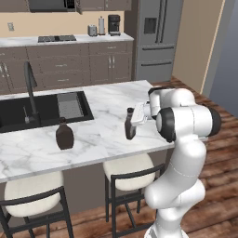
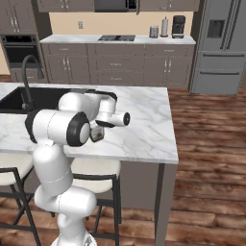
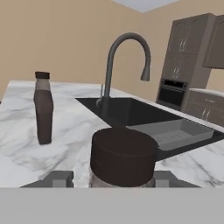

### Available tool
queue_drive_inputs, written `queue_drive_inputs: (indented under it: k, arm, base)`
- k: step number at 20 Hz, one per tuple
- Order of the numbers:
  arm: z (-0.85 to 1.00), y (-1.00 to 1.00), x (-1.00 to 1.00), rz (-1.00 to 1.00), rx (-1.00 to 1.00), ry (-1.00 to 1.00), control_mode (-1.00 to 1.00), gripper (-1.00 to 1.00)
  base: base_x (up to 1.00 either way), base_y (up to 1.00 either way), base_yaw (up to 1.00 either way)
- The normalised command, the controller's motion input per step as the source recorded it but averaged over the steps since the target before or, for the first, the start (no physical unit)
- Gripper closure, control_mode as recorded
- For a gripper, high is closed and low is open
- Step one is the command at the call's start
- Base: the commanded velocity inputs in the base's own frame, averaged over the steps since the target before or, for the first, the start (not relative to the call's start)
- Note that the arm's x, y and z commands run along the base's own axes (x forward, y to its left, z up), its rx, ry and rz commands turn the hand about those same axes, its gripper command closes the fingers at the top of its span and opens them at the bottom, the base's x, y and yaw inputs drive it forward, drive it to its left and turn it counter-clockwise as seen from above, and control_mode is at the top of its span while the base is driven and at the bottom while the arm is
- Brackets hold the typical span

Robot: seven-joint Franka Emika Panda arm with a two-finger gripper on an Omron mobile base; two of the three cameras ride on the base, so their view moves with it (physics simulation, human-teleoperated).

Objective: The dining table condiment station is running low on syrup bottle. Refill the condiment station by opening the cabinet and taking the syrup bottle from the cabinet and placing it on the dining table.

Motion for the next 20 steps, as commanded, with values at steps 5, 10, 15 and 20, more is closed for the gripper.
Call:
queue_drive_inputs:
  k: [5,10,15,20]
  arm:
    - [0.00,-0.05,-0.15,0.00,0.00,-0.01,-1.00,-1.00]
    - [0.00,-0.02,-0.09,0.00,0.00,-0.02,-1.00,-1.00]
    - [0.14,0.00,-0.01,0.00,0.00,0.02,-1.00,-1.00]
    - [0.14,0.00,0.00,0.00,0.00,0.10,-1.00,-1.00]
  base:
    - [0.00,0.00,0.00]
    - [0.00,0.00,0.00]
    - [0.00,0.00,0.00]
    - [0.00,0.00,0.00]
